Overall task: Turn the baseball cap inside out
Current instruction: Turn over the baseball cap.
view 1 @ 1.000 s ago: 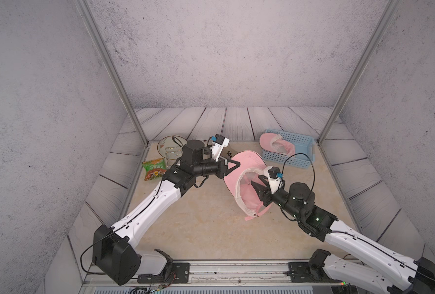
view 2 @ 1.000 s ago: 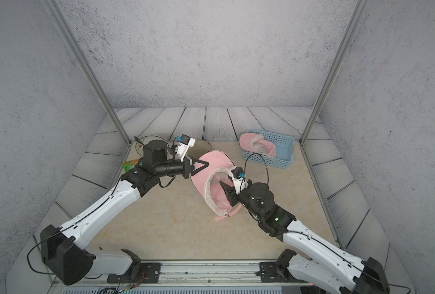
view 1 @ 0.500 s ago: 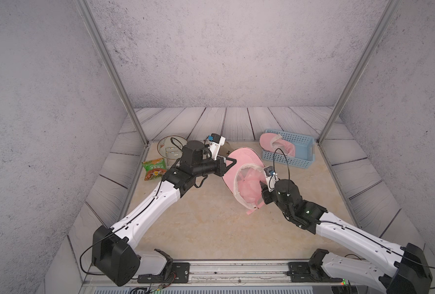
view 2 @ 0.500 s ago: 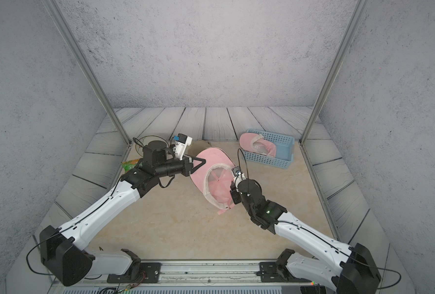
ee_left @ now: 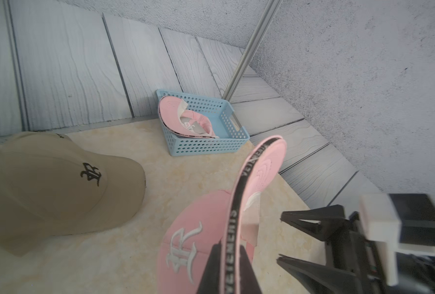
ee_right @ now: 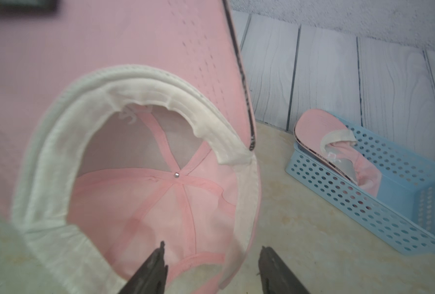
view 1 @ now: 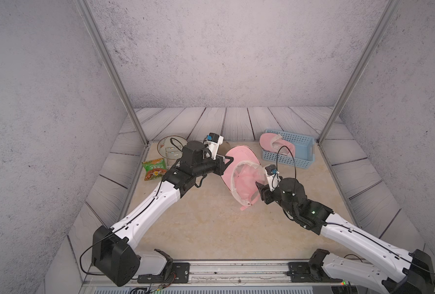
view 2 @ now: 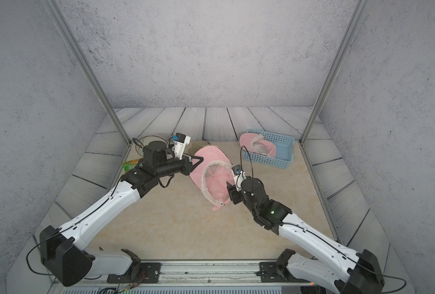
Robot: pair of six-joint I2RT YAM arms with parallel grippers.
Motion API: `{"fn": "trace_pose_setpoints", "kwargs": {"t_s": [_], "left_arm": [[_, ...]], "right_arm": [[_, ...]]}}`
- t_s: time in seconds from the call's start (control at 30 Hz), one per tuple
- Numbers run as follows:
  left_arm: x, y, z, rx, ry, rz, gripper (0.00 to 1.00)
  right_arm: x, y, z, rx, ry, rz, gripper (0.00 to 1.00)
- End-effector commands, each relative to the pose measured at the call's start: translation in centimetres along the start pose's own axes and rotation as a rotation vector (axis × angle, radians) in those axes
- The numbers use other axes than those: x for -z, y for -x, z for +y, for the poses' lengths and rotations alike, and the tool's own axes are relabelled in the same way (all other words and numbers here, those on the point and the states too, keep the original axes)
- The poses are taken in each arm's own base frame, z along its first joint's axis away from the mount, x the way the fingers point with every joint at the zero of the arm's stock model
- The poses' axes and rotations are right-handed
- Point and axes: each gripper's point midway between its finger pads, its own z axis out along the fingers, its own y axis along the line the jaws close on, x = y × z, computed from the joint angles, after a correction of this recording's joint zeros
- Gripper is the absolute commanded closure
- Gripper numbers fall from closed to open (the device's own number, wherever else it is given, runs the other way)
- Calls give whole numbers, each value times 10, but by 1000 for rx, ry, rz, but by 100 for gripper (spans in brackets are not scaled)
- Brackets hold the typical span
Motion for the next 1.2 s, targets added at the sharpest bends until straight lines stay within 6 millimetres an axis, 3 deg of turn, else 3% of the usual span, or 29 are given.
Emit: {"fn": "trace_pose_setpoints", "kwargs": {"t_s": [0.0, 0.23, 0.43, 0.67, 1.03, 1.17], "left_arm": [[11, 28, 0, -194, 70, -101, 100], [18, 38, 3, -535, 209, -222, 100], [21, 39, -2, -694, 271, -319, 100], [17, 33, -11, -790, 309, -327, 100], [2, 14, -14, -875, 321, -278, 100], [-3, 7, -25, -935, 295, -271, 100]], "right_arm": [[14, 39, 26, -81, 165, -42, 31], [11, 86, 36, -333, 321, -12, 28], [3, 121, 39, -573, 491, -11, 28], [-14, 128, 54, -706, 625, 47, 27], [-24, 125, 56, -761, 645, 51, 27], [-31, 120, 52, -785, 614, 61, 30]]}}
